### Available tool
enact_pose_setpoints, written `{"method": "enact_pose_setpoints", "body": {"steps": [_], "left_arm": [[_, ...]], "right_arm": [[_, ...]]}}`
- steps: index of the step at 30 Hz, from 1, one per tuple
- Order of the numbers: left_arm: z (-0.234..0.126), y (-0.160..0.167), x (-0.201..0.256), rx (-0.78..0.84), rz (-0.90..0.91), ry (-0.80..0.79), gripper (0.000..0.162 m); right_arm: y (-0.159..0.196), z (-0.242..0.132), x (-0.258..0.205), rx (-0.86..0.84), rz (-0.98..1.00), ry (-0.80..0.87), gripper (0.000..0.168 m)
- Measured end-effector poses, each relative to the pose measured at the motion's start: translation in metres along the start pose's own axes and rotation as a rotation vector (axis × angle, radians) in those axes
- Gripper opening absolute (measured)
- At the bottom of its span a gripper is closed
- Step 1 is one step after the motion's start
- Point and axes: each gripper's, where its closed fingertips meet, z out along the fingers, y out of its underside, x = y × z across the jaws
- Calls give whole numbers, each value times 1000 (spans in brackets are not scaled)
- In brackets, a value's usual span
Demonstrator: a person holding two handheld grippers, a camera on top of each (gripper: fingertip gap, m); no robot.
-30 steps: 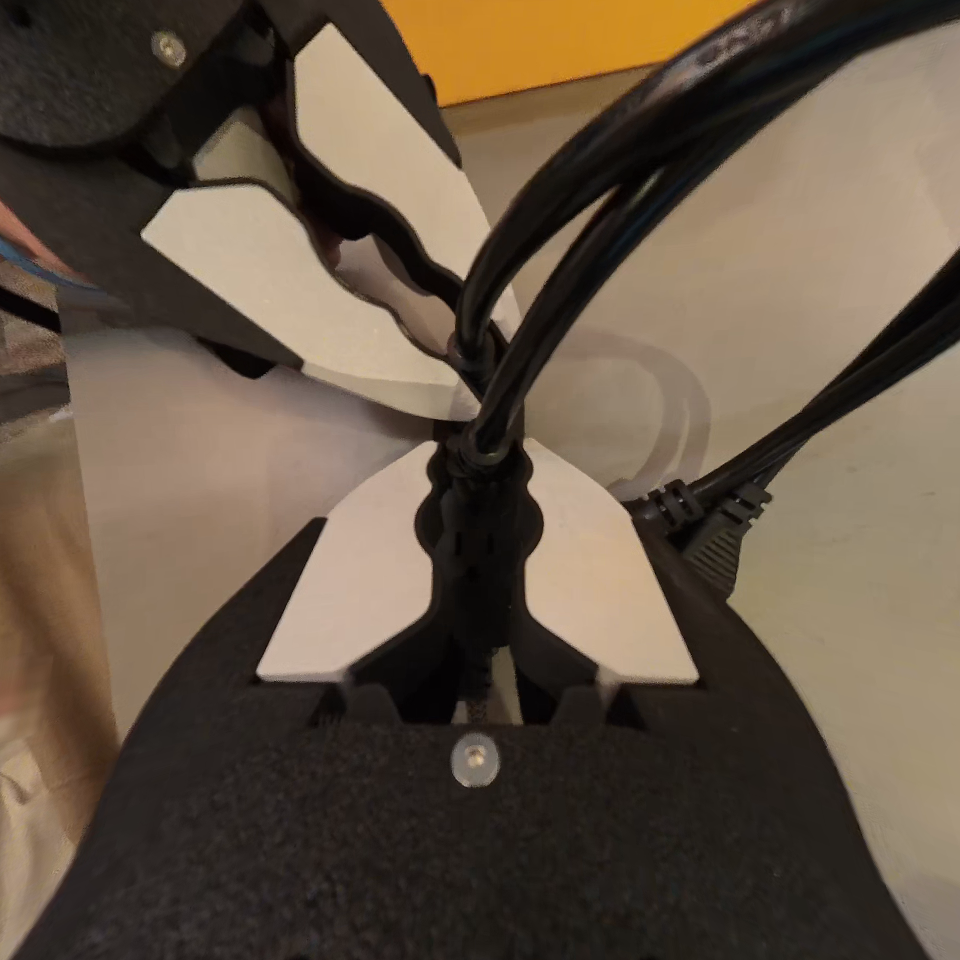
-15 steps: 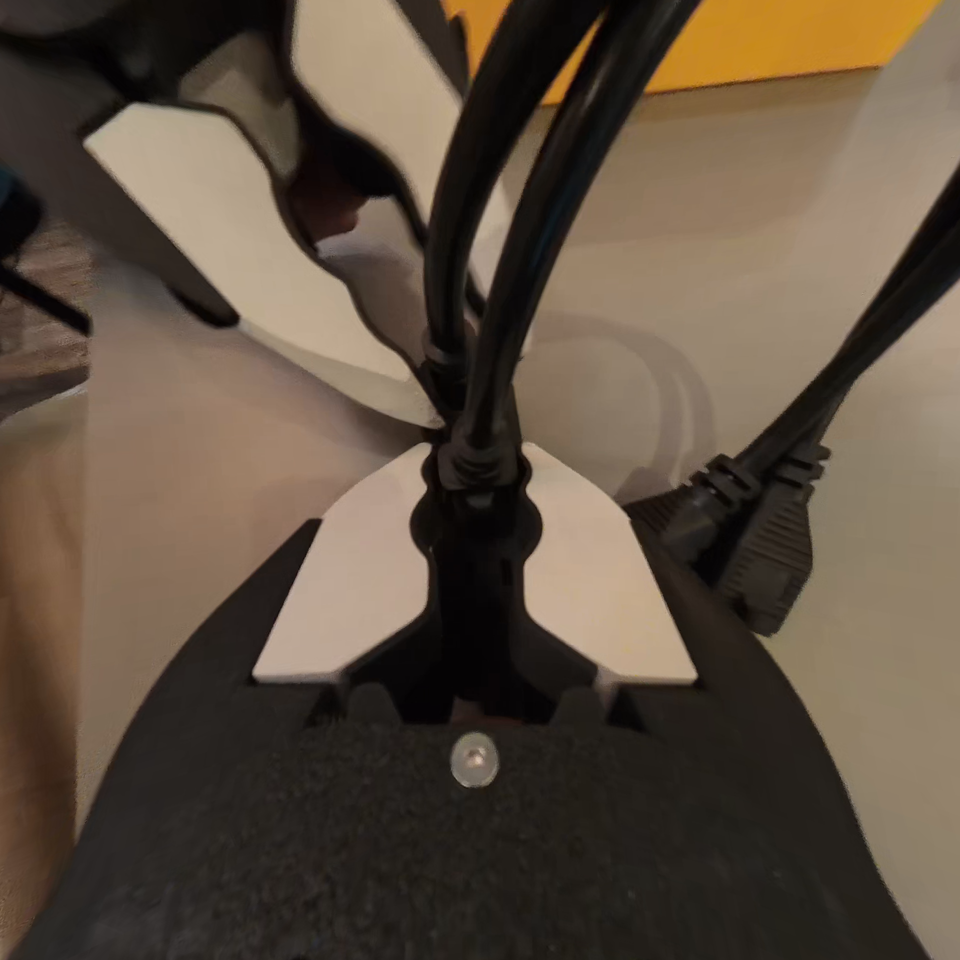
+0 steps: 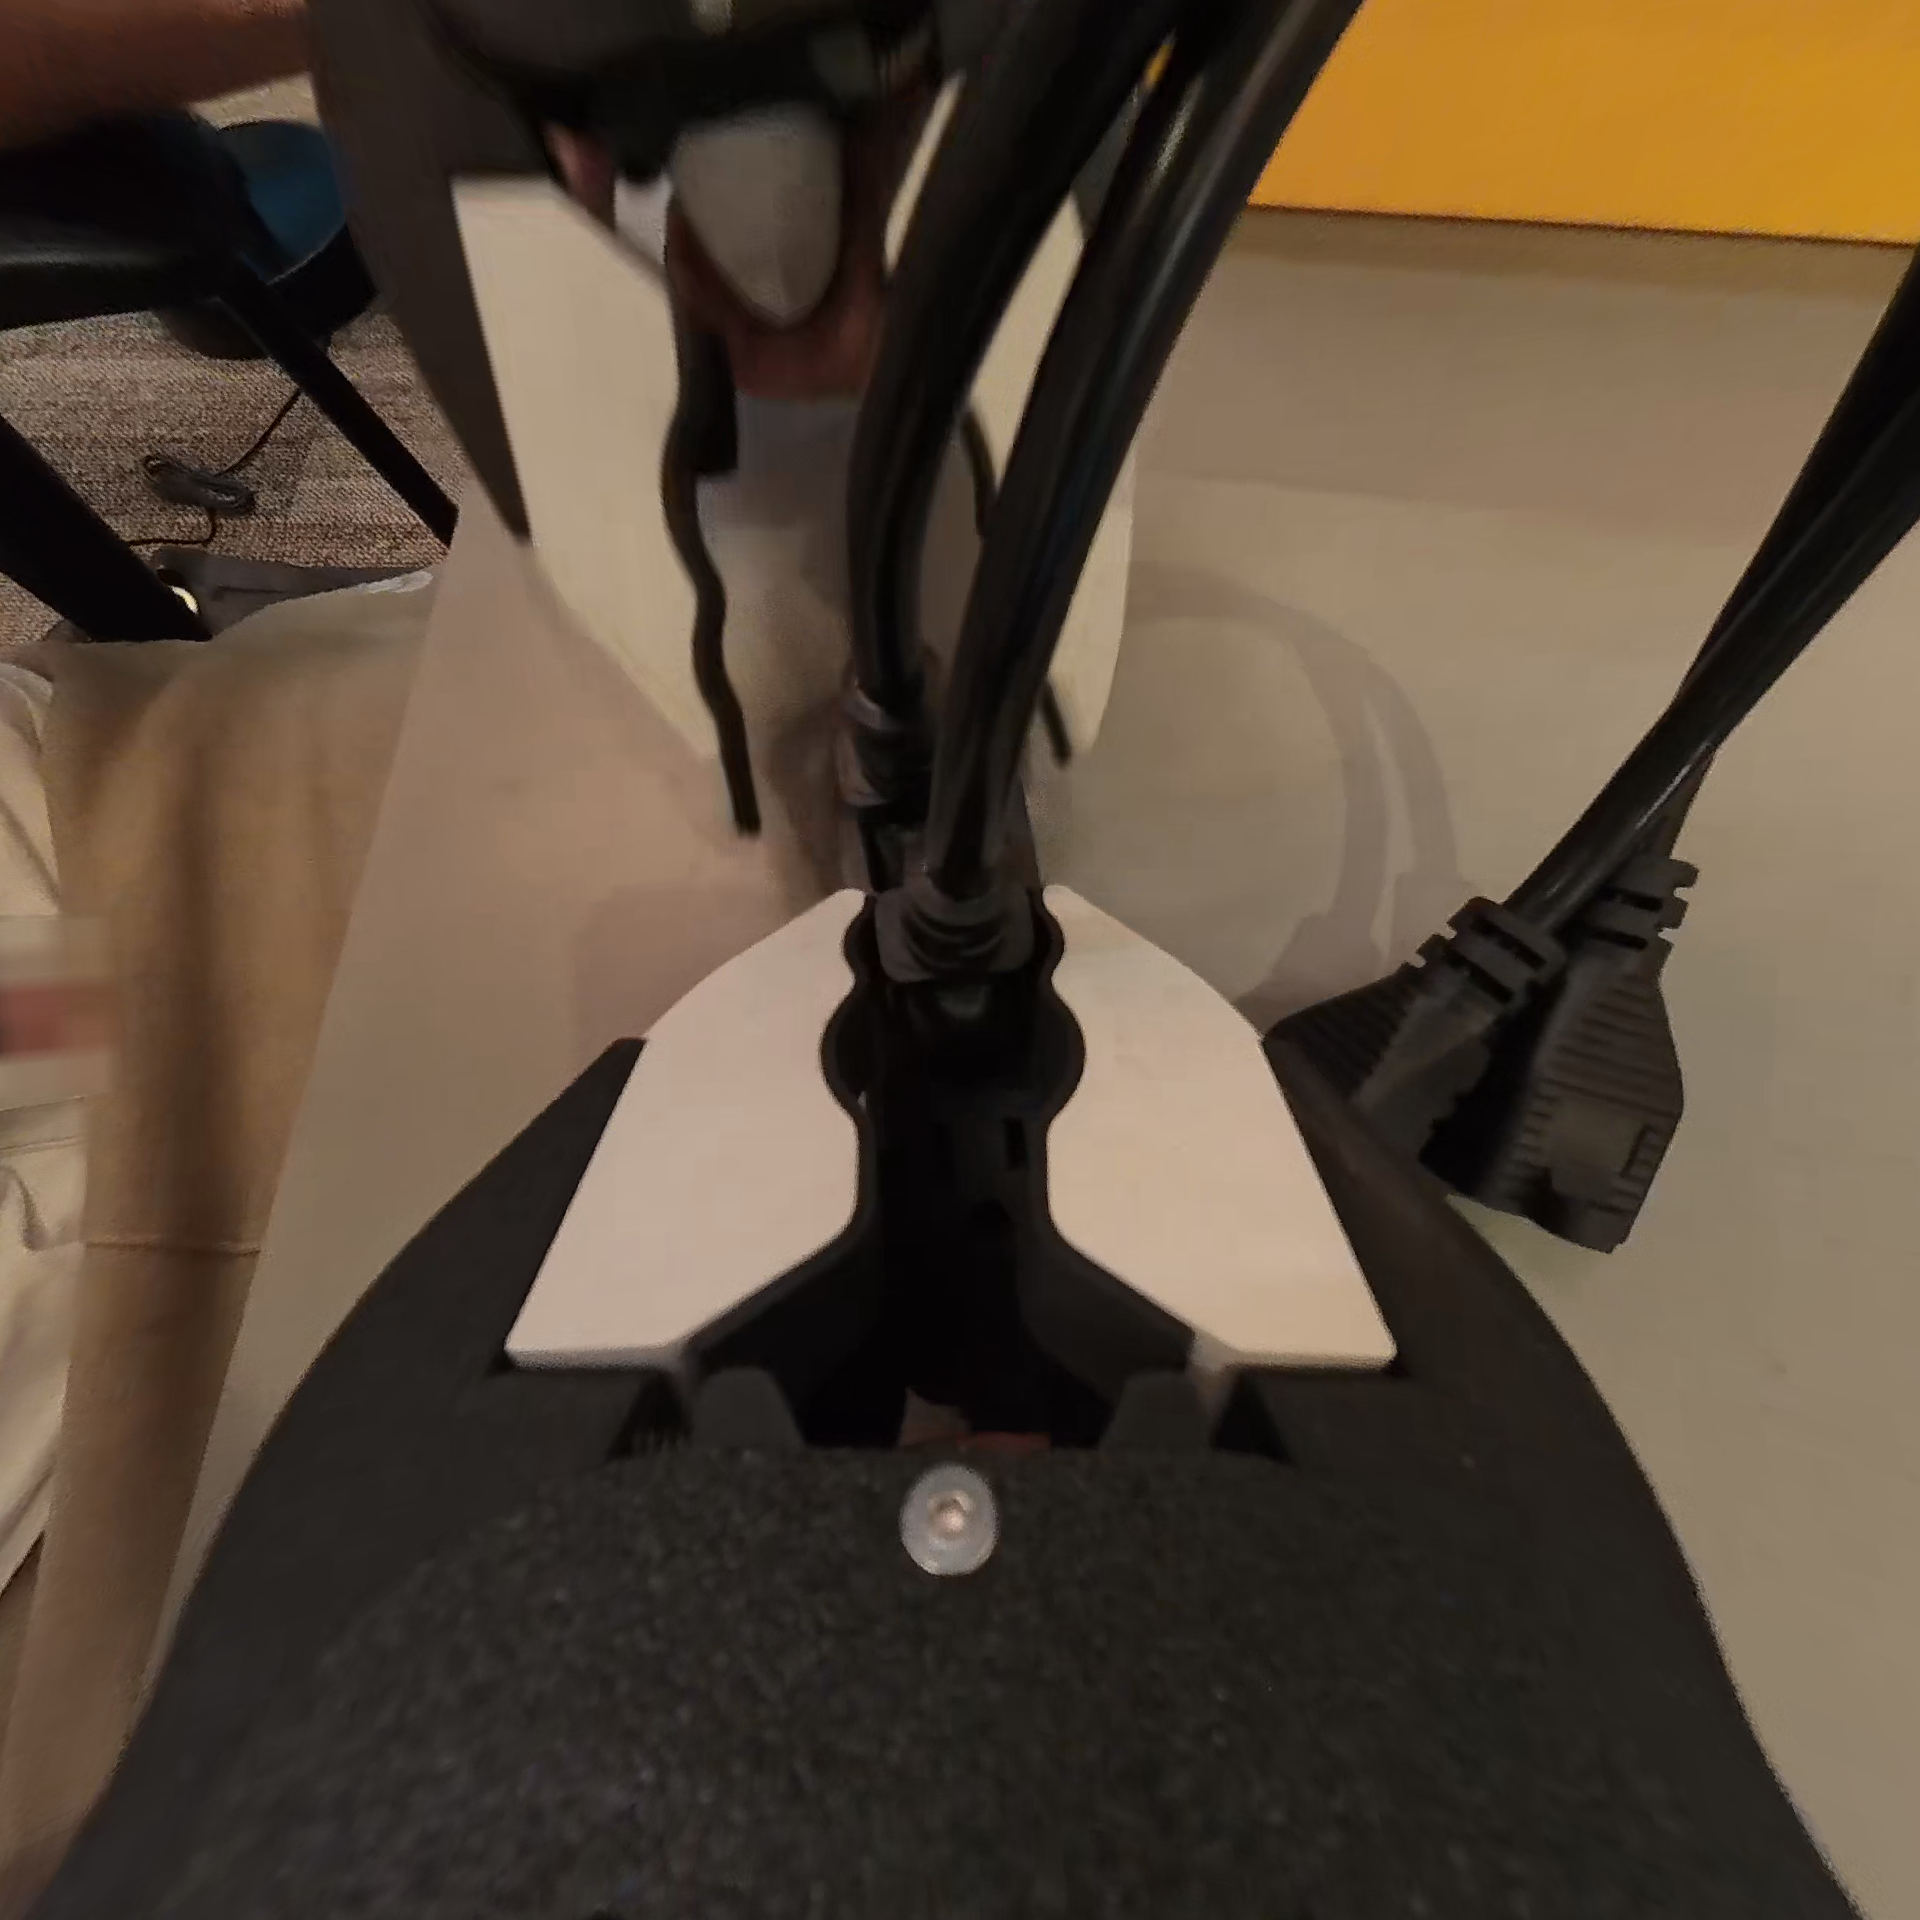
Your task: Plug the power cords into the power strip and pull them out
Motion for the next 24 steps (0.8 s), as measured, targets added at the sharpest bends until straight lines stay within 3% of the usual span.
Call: {"method": "enact_pose_setpoints", "body": {"steps": [4,8,10,24], "left_arm": [[25,3,-5,-35,48,-52,44],[25,4,-9,-27,19,-46,44],[25,4,-9,-31,23,-48,45],[25,5,-10,-52,49,-74,46]], "right_arm": [[-3,-1,-5,23,31,-48,33],[10,-11,0,-35,18,-36,34],[8,-10,4,-8,-7,-5,25],[-2,-16,5,154,57,-87,21]]}}
